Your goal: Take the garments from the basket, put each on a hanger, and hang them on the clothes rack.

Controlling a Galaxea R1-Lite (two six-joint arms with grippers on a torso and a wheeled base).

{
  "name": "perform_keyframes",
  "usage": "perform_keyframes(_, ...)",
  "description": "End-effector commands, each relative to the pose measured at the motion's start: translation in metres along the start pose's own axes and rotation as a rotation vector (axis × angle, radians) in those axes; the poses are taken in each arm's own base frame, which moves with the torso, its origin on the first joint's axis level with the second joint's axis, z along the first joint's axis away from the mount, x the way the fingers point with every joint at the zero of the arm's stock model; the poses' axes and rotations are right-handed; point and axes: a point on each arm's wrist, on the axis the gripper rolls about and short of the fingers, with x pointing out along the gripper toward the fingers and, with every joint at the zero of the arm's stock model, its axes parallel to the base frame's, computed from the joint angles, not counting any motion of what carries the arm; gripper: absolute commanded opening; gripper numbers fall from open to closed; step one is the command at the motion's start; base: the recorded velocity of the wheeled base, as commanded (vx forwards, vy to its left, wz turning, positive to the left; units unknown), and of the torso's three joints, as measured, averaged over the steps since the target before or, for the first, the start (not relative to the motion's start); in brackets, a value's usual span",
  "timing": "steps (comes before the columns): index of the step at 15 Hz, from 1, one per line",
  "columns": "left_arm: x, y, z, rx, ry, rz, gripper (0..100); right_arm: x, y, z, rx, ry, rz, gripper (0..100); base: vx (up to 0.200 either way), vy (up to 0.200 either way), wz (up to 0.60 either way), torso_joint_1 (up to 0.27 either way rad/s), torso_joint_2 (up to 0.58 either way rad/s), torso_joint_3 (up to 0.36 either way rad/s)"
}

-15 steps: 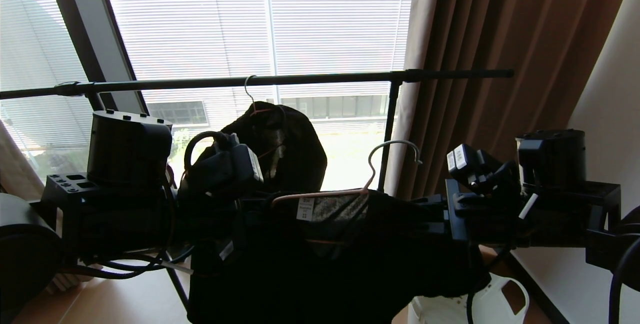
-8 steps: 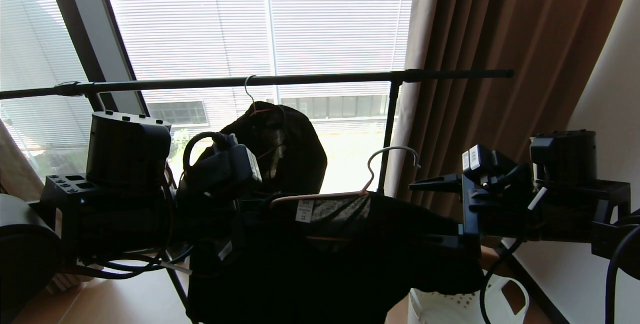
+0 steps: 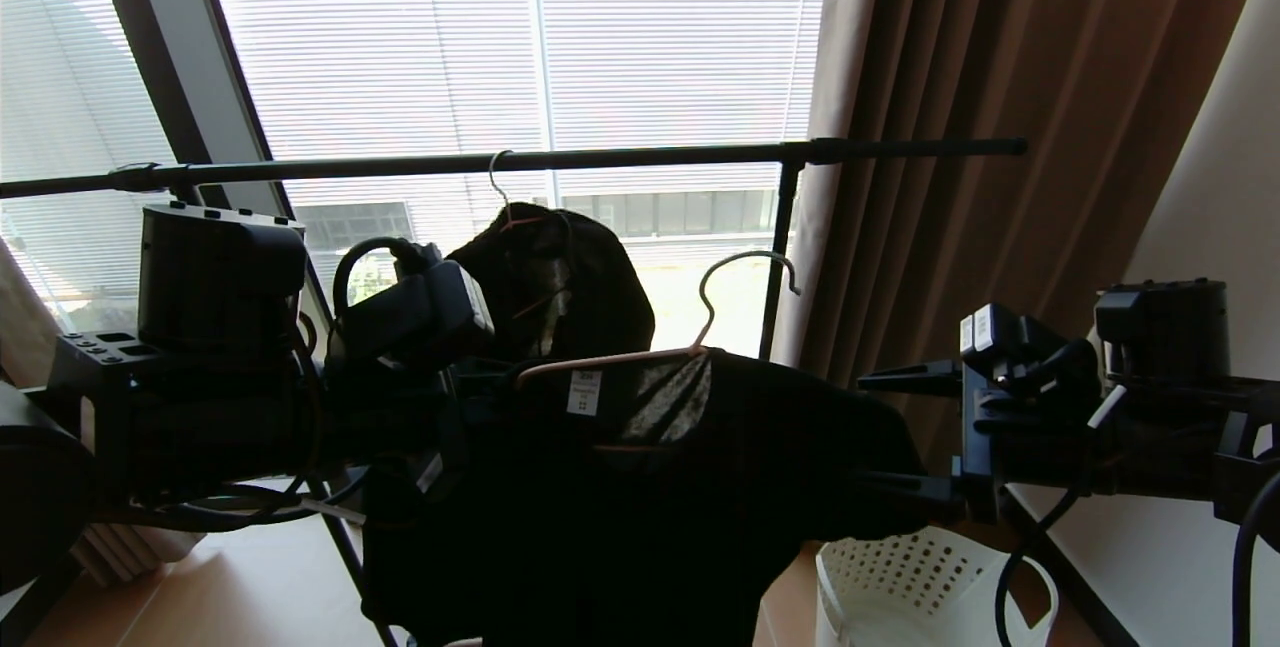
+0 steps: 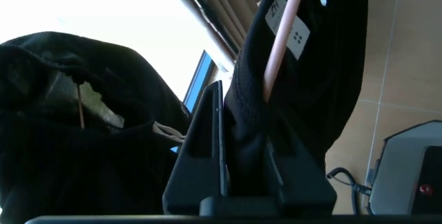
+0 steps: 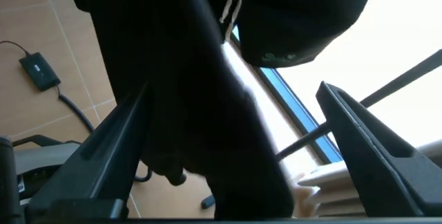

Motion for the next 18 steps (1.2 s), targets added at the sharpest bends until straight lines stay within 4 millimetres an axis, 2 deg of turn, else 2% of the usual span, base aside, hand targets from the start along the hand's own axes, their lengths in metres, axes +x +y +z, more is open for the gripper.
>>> perform_keyframes(1, -0.003, 0.002, 0.000, -0.021, -0.001, 0.013, 0, -0.003, -0.005, -0.009, 0.030, 0.019, -0.020, 100, 0.000, 0.000, 0.00, 0.000, 0.00, 0.000)
perform_keyframes(5, -0.004, 0.002, 0.000, -0.048, -0.003, 0.013, 0, 0.003, -0.021, -0.031, 0.100, 0.069, -0.039, 100, 0.000, 0.000, 0.00, 0.000, 0.00, 0.000)
perform_keyframes(8, -0.004, 0.002, 0.000, -0.063, -0.002, 0.012, 0, 0.015, -0.034, -0.047, 0.111, 0.068, -0.053, 100, 0.000, 0.000, 0.00, 0.000, 0.00, 0.000)
perform_keyframes(11, -0.004, 0.002, 0.000, -0.064, -0.002, 0.012, 0, 0.023, -0.040, -0.053, 0.137, 0.079, -0.051, 100, 0.000, 0.000, 0.00, 0.000, 0.00, 0.000)
perform_keyframes(12, -0.004, 0.002, 0.000, -0.077, -0.001, 0.011, 0, 0.021, -0.043, -0.055, 0.149, 0.078, -0.061, 0, 0.000, 0.000, 0.00, 0.000, 0.00, 0.000)
perform_keyframes(15, -0.004, 0.001, -0.002, -0.118, 0.002, 0.007, 0, 0.013, -0.051, -0.057, 0.192, 0.069, -0.100, 0, 0.000, 0.000, 0.00, 0.000, 0.00, 0.000)
perform_keyframes(18, -0.004, 0.001, -0.002, -0.126, 0.002, 0.007, 0, -0.003, -0.061, -0.059, 0.206, 0.029, -0.129, 0, 0.000, 0.000, 0.00, 0.000, 0.00, 0.000)
